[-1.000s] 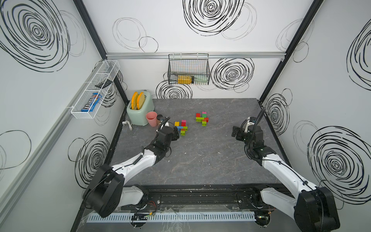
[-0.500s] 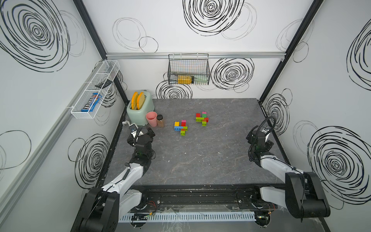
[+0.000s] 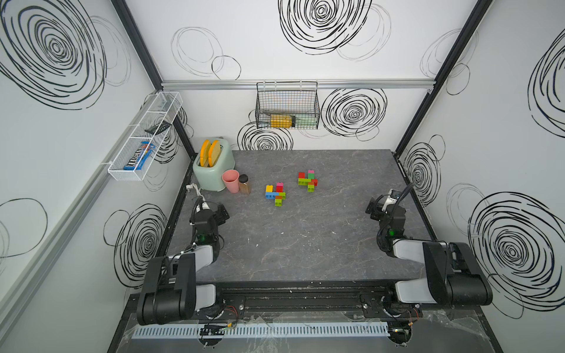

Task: Assemble the number 4 with lego
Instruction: Reset both arms

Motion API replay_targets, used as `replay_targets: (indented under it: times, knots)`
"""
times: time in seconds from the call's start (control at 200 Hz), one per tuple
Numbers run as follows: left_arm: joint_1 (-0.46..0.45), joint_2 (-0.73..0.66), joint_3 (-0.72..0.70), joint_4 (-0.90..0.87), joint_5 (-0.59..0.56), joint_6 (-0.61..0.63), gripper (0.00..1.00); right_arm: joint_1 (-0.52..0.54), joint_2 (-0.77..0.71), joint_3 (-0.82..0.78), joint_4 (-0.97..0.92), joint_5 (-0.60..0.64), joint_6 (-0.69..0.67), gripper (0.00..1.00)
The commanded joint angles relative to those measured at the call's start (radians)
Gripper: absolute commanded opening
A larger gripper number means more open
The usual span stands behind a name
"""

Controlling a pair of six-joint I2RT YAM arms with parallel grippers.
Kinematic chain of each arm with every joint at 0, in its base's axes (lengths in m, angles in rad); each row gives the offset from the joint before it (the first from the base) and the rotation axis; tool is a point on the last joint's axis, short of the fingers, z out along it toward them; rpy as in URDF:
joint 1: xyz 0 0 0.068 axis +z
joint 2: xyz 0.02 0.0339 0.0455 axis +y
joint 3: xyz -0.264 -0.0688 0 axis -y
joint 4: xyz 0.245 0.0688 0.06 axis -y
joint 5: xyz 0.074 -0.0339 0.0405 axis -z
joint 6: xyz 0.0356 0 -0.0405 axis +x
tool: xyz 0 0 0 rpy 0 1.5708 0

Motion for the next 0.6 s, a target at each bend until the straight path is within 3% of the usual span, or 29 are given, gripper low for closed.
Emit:
replay_targets:
  times: [0.0, 0.065, 0.365, 0.485, 0.53, 0.595]
  knots:
    - [0.018, 0.043, 0.037, 0.208, 0.218, 0.014, 0.96, -0.004, 0.066, -0.040, 0.230, -0.196, -0.103, 0.97]
    - [0.023, 0.061, 0.019, 0.292, 0.270, 0.041, 0.96, -0.004, 0.052, -0.006, 0.147, -0.194, -0.090, 0.97]
    - [-0.048, 0.068, -0.047, 0.456, 0.318, 0.151, 0.96, -0.005, 0.058, -0.014, 0.162, -0.196, -0.094, 0.97]
    - [-0.139, 0.118, -0.117, 0.606, 0.259, 0.254, 0.96, -0.004, 0.055, -0.013, 0.159, -0.196, -0.094, 0.97]
    - [-0.151, 0.172, -0.143, 0.743, 0.253, 0.249, 0.96, -0.005, 0.055, -0.013, 0.159, -0.196, -0.094, 0.97]
    - [-0.139, 0.130, -0.148, 0.673, 0.207, 0.228, 0.96, -0.005, 0.055, -0.013, 0.159, -0.196, -0.094, 0.97]
